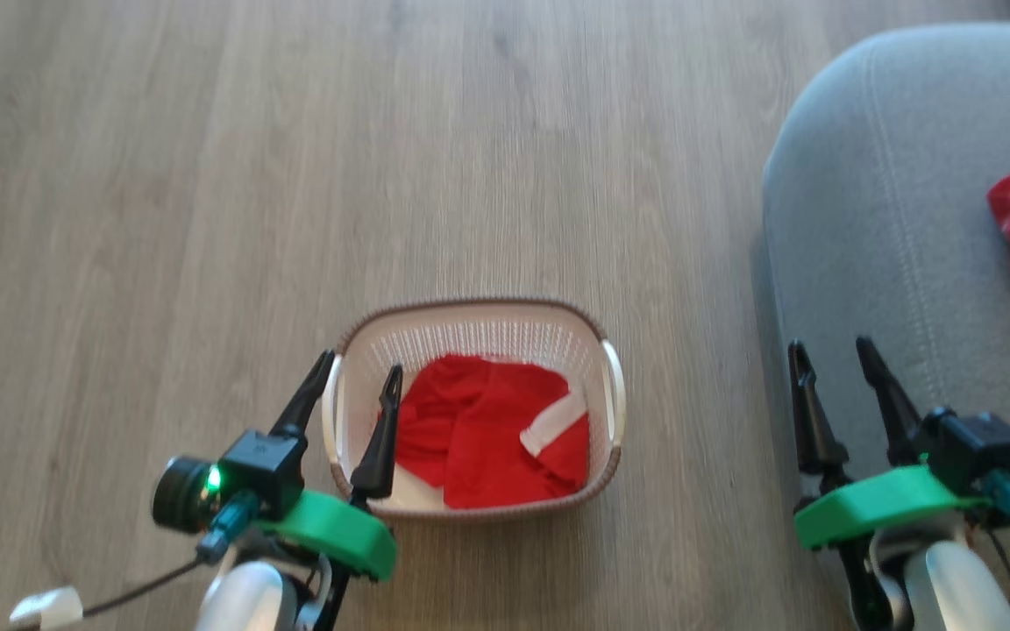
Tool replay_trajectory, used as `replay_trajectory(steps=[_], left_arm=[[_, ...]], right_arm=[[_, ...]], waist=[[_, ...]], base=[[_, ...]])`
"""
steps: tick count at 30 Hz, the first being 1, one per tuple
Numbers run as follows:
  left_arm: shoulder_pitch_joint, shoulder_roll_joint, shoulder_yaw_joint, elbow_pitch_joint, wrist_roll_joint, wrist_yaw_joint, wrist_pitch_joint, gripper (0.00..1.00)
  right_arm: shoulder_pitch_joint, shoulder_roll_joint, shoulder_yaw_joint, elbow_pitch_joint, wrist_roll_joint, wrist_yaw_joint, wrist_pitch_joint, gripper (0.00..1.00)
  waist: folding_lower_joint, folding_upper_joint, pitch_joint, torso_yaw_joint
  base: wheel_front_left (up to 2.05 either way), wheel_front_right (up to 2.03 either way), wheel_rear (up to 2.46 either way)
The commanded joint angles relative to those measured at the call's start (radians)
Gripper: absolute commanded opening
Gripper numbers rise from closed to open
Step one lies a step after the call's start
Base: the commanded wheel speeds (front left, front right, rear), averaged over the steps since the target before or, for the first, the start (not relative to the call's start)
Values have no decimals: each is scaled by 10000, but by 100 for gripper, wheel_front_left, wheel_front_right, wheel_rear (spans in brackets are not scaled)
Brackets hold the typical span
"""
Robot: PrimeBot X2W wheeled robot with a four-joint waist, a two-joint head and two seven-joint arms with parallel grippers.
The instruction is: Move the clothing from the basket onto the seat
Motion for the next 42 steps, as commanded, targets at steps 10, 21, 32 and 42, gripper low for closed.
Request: replay_trajectory(steps=[10, 21, 32, 42], left_arm=[[-1884, 1, 677, 597, 939, -356, -49, 100], [-4274, 1040, 341, 3670, 1826, -665, -49, 100], [-6652, 2482, -1129, 6442, 2939, -877, -49, 100], [-8744, 2760, -2278, 9073, 3630, -1061, -49, 100]], right_arm=[[-1411, 99, 360, -741, -296, -4, -93, 100], [-2050, 103, 675, -1124, 203, -4, -93, 100], [-2332, 104, 1272, -1418, 983, -4, -93, 100], [-2494, 104, 1540, -1680, 1414, -4, -93, 100]], waist=[[0, 0, 3052, -696], [0, 0, 5662, -1813], [0, 0, 7339, -2915], [0, 0, 8218, -3730]], base=[[0, 0, 0], [0, 0, 0], [0, 0, 0], [0, 0, 0]])
